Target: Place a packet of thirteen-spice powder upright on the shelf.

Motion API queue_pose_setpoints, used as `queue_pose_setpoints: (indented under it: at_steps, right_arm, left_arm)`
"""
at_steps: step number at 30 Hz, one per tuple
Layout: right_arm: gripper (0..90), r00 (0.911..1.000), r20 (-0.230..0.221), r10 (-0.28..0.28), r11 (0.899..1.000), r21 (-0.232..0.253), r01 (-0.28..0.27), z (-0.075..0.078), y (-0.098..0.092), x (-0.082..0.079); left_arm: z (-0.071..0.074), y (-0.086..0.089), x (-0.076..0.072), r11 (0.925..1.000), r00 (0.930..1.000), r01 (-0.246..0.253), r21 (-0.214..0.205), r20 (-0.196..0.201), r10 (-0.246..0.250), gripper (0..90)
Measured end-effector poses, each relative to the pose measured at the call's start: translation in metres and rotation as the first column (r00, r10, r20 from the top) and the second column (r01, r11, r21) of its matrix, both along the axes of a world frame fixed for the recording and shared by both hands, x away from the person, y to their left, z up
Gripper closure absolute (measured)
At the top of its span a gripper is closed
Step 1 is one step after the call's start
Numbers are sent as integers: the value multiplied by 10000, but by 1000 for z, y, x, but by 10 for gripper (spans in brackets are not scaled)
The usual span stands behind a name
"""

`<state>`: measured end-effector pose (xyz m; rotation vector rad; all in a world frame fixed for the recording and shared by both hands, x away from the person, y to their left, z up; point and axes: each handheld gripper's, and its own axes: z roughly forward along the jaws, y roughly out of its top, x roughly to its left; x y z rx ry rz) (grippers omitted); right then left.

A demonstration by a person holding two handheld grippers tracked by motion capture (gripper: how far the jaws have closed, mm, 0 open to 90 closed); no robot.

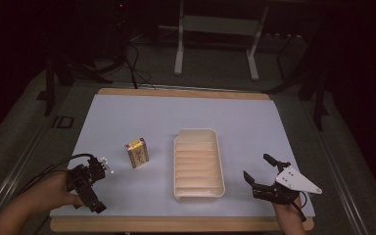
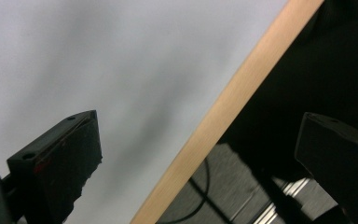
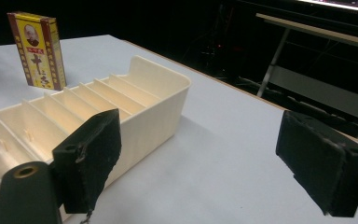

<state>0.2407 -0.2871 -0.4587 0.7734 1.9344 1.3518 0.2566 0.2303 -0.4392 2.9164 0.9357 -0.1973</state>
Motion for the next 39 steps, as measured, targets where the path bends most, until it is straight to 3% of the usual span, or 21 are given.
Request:
queue_pose_setpoints:
  at_steps: [10,17,27,32,39]
  right_arm:
    - [141,10000,-22,70,10000,-25,-70,0,1,0]
    - [141,9999,-38,151,9999,-45,-151,-1,2,0]
    - [141,9997,-21,231,9997,-46,-232,0,3,-1]
    - [142,9996,-35,296,9995,-90,-297,-1,3,-1]
    - [142,9992,11,406,9991,-112,-406,-1,4,-1]
  left_arm:
    - [4,-8,9,9999,10000,-68,77,-20,69,8]
    - [16,-14,18,9996,9997,-177,-232,148,181,8]
    - [33,-21,34,9991,9981,283,-327,555,-264,8]
    - [39,-24,43,9976,9971,524,-446,571,-498,8]
    - [47,-28,57,9983,9958,392,-427,839,-355,8]
